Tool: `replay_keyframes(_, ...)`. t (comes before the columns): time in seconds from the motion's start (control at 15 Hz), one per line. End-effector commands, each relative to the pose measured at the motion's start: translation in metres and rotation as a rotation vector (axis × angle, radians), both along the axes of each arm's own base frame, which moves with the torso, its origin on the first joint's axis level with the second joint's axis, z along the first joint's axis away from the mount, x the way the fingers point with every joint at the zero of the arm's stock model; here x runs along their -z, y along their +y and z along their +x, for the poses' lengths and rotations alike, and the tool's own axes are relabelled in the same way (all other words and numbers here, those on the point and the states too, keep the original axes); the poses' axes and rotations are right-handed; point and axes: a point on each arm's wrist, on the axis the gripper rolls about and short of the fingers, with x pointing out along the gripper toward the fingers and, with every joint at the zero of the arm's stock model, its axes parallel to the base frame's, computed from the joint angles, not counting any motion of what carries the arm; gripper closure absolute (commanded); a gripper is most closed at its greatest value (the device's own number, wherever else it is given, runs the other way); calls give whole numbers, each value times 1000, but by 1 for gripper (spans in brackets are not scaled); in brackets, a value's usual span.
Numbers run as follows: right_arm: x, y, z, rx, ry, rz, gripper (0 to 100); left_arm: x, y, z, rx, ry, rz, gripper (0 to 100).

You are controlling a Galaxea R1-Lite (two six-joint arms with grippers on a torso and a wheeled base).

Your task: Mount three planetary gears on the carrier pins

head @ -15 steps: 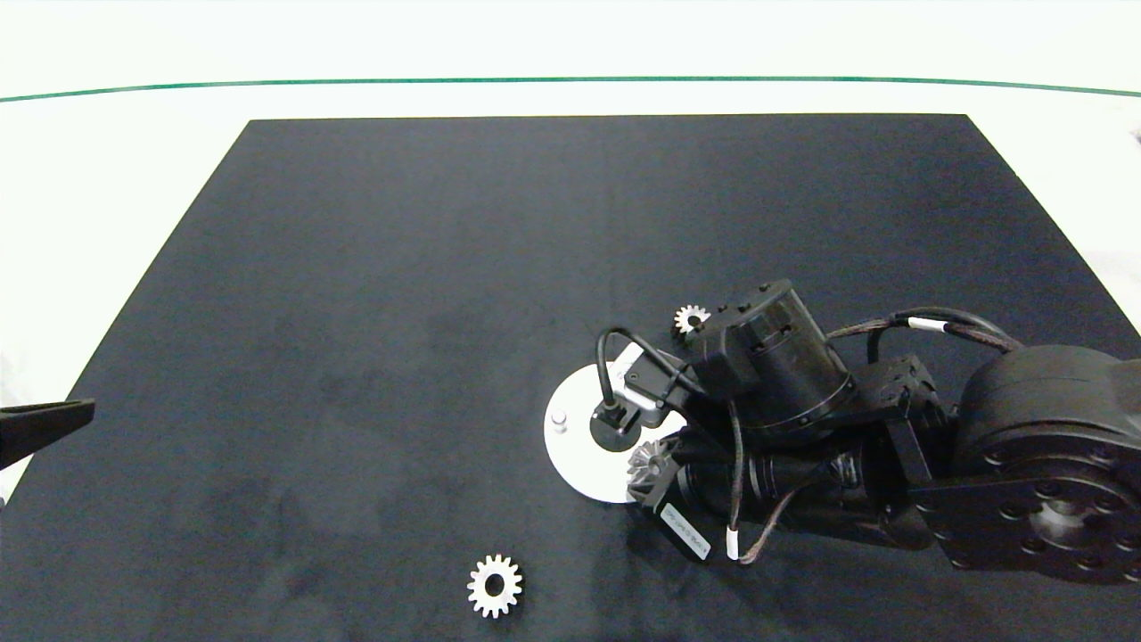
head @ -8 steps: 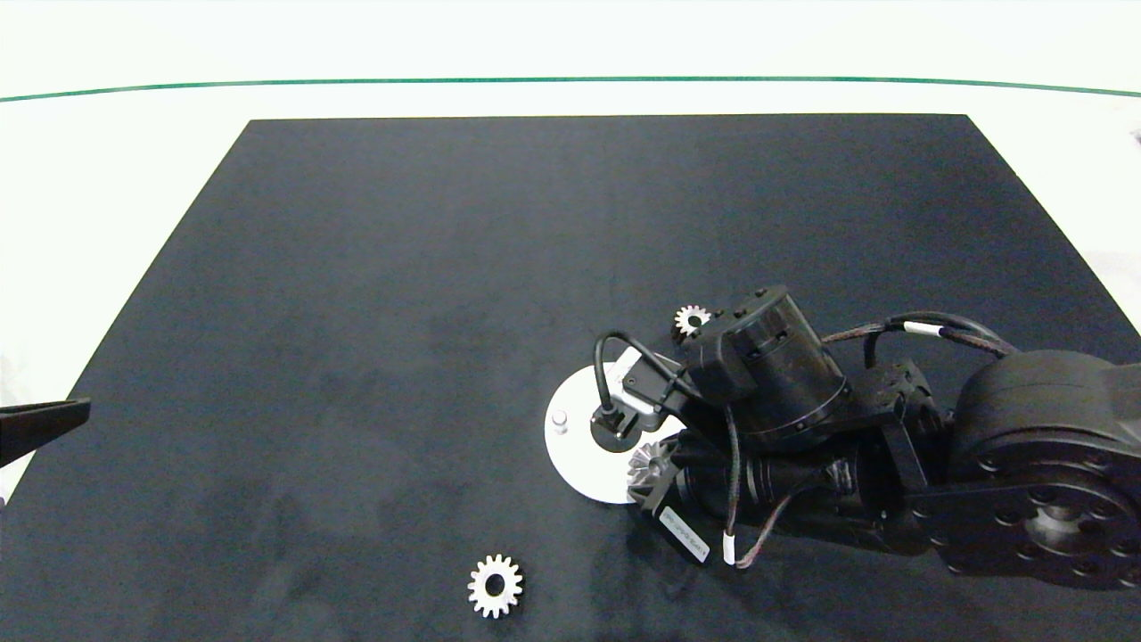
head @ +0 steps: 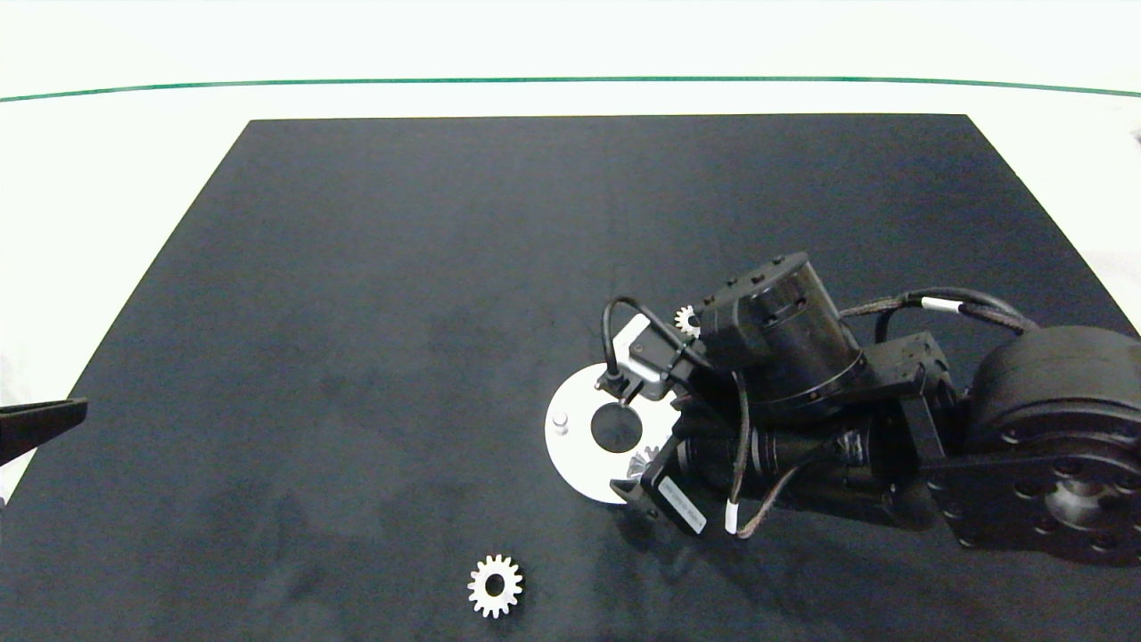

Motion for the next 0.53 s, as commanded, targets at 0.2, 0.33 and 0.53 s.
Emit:
replay_keyframes(0.2, -44, -21, 40, 137, -110, 119, 0, 1, 0, 0, 1, 5, 1, 0)
replay_keyframes(0.33, -45, -24, 58, 176, -122, 127, 0, 0, 0, 0, 1, 3, 1, 0)
replay_keyframes(0.53, -34, -28, 81, 222, -108, 110, 0, 0, 0, 0, 1, 3, 1, 0)
